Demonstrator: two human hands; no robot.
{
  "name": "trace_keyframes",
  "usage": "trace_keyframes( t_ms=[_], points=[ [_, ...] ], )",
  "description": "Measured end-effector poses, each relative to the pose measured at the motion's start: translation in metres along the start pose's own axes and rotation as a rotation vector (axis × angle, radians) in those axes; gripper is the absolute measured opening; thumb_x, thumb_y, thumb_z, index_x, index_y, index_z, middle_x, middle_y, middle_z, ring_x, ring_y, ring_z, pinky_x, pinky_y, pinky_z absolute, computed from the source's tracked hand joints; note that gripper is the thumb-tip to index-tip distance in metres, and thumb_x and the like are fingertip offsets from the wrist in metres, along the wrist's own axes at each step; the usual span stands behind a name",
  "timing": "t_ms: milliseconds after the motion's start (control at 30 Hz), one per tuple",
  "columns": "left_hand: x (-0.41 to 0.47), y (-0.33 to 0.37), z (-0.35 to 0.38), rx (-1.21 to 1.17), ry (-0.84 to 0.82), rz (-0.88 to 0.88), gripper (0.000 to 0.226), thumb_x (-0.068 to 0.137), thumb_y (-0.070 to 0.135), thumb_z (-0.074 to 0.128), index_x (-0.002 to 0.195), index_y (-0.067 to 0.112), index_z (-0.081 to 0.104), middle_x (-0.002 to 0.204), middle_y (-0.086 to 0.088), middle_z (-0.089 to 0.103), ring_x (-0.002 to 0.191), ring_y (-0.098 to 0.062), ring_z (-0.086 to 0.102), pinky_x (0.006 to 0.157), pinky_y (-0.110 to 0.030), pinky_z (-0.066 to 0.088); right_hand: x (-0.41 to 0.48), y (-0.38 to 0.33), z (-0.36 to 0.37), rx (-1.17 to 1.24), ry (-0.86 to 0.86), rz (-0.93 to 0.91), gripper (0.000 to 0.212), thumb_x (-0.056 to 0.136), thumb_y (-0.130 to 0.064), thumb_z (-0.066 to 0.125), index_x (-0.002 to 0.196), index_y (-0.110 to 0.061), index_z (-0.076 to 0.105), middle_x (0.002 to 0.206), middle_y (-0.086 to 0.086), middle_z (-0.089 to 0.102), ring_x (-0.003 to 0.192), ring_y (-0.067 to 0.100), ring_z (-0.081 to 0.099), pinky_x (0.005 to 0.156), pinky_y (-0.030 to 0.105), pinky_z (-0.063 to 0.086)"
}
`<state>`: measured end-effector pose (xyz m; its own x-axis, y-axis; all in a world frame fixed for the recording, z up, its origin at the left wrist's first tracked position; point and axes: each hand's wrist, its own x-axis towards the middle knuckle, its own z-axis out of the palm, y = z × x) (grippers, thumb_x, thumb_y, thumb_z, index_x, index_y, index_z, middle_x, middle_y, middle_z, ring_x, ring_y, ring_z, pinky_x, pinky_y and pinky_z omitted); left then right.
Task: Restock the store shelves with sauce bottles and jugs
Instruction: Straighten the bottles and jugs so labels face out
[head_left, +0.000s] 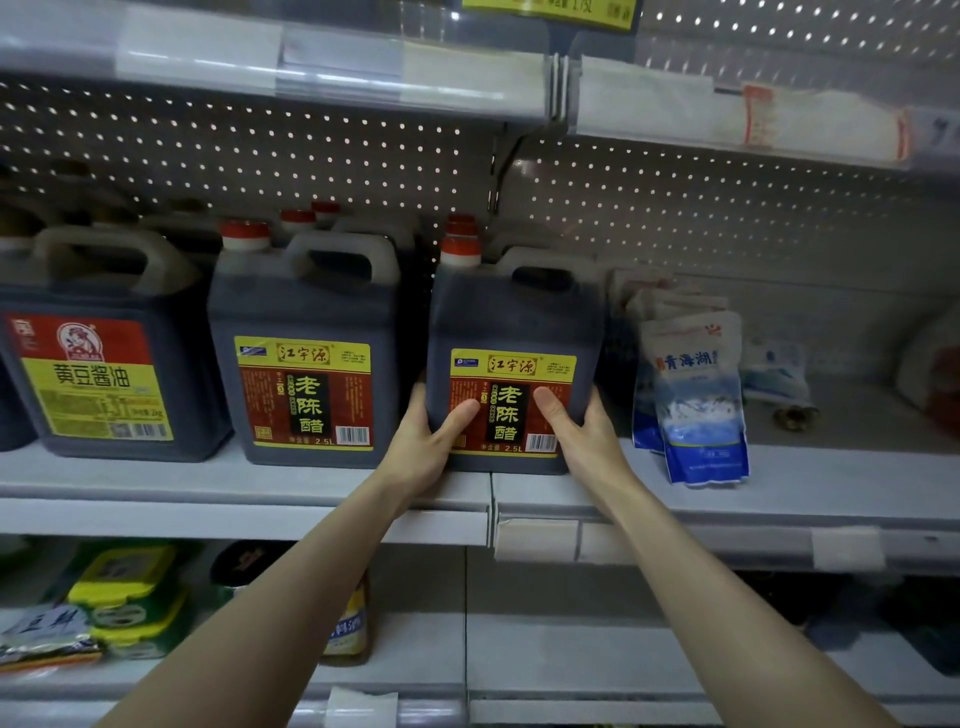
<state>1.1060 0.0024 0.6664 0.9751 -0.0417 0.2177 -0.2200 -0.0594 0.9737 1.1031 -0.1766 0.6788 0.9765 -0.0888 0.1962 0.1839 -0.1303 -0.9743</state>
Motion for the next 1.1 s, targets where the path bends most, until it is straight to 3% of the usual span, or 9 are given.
trace_keyframes(
  t_ms=[167, 400, 700, 767, 867, 1100],
  points=[
    [0.0013, 0.0005, 0.0016, -0.005, 0.016, -0.004, 0.037, 0.093, 0.031, 0.056, 0.127, 0.028, 0.039, 0.109, 0.018, 0.058, 0.098, 0.004, 0.056, 0.074, -0.008, 0.046, -0.0002, 0.0016, 0.0013, 0.021, 0.015, -0.005, 0.075, 0.071, -0.056, 0.06, 0.138, -0.028, 0.041, 0.124, -0.008, 0.06, 0.107, 0.007, 0.059, 0.082, 0.02, 0.051],
    [0.0024, 0.0008, 0.0022, -0.02, 0.019, -0.012, 0.046, 0.093, 0.032, 0.056, 0.134, 0.023, 0.039, 0.118, 0.009, 0.058, 0.11, -0.008, 0.056, 0.095, -0.024, 0.044, 0.001, 0.0019, 0.0018, 0.013, 0.011, -0.008, 0.074, 0.073, -0.056, 0.059, 0.139, -0.03, 0.039, 0.121, -0.011, 0.059, 0.108, 0.007, 0.058, 0.082, 0.019, 0.05],
    [0.0032, 0.0005, 0.0036, -0.029, 0.026, -0.025, 0.047, 0.093, 0.033, 0.055, 0.135, 0.022, 0.038, 0.116, 0.01, 0.057, 0.106, -0.005, 0.055, 0.082, -0.012, 0.043, 0.0033, 0.0028, 0.0018, -0.003, 0.011, 0.009, 0.078, 0.072, -0.059, 0.058, 0.141, -0.029, 0.037, 0.126, -0.008, 0.057, 0.111, 0.009, 0.057, 0.086, 0.022, 0.049],
    [0.0033, -0.0003, 0.0033, -0.026, 0.028, -0.026, 0.047, 0.093, 0.033, 0.055, 0.136, 0.022, 0.038, 0.118, 0.009, 0.057, 0.109, -0.007, 0.055, 0.085, -0.015, 0.043, 0.0035, 0.0036, 0.002, -0.004, 0.008, 0.01, 0.079, 0.072, -0.059, 0.057, 0.141, -0.028, 0.036, 0.128, -0.008, 0.057, 0.111, 0.009, 0.057, 0.086, 0.023, 0.05],
    [0.0036, -0.0008, 0.0031, -0.028, 0.021, -0.028, 0.047, 0.093, 0.034, 0.055, 0.136, 0.023, 0.037, 0.119, 0.009, 0.057, 0.11, -0.007, 0.054, 0.089, -0.019, 0.042, 0.0042, 0.006, 0.0015, -0.025, 0.015, 0.026, 0.087, 0.069, -0.063, 0.057, 0.145, -0.027, 0.033, 0.135, -0.005, 0.055, 0.118, 0.013, 0.056, 0.097, 0.033, 0.05],
    [0.0035, -0.0001, 0.0024, -0.023, 0.015, -0.03, 0.045, 0.094, 0.032, 0.054, 0.135, 0.023, 0.038, 0.111, 0.015, 0.058, 0.097, 0.004, 0.056, 0.072, -0.006, 0.045, 0.0033, 0.0047, 0.0013, -0.033, 0.016, 0.041, 0.091, 0.068, -0.065, 0.057, 0.146, -0.027, 0.032, 0.136, -0.004, 0.054, 0.121, 0.015, 0.055, 0.1, 0.038, 0.048]
  ],
)
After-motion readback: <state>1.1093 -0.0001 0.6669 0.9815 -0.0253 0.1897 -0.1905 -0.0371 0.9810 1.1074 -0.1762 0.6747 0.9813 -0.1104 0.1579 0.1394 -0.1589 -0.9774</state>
